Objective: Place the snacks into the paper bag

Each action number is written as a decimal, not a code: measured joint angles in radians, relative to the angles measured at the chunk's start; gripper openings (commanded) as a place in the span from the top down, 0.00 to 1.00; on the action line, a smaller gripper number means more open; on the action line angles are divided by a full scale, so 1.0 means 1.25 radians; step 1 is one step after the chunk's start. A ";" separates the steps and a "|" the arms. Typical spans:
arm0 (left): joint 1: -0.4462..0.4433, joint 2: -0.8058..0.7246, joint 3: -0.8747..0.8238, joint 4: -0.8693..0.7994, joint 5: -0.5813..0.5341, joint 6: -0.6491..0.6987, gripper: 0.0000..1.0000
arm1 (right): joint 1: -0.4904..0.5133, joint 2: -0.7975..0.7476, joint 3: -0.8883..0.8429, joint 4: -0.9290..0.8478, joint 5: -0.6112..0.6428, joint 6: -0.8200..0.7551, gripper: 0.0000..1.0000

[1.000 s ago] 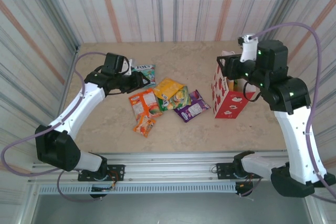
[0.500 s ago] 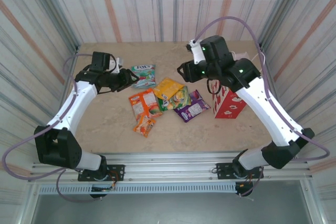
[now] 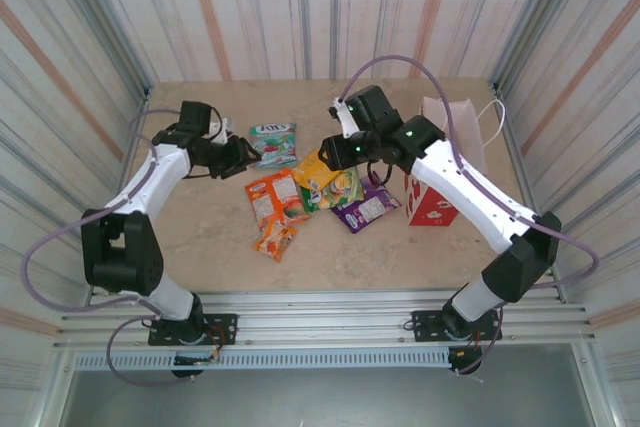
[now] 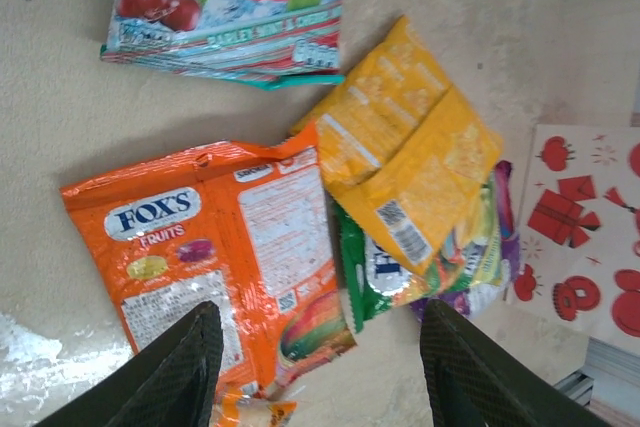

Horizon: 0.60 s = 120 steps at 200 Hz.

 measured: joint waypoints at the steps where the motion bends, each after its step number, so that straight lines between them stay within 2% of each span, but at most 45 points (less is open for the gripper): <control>1: 0.000 0.005 0.001 0.000 -0.001 0.001 0.44 | 0.000 0.001 -0.001 0.000 0.000 0.001 0.35; 56: 0.019 0.219 0.137 0.006 -0.035 0.037 0.45 | 0.003 0.018 -0.019 0.024 -0.024 0.014 0.35; 120: 0.046 0.483 0.414 -0.001 -0.042 0.055 0.45 | 0.023 0.041 -0.024 0.057 -0.049 0.014 0.35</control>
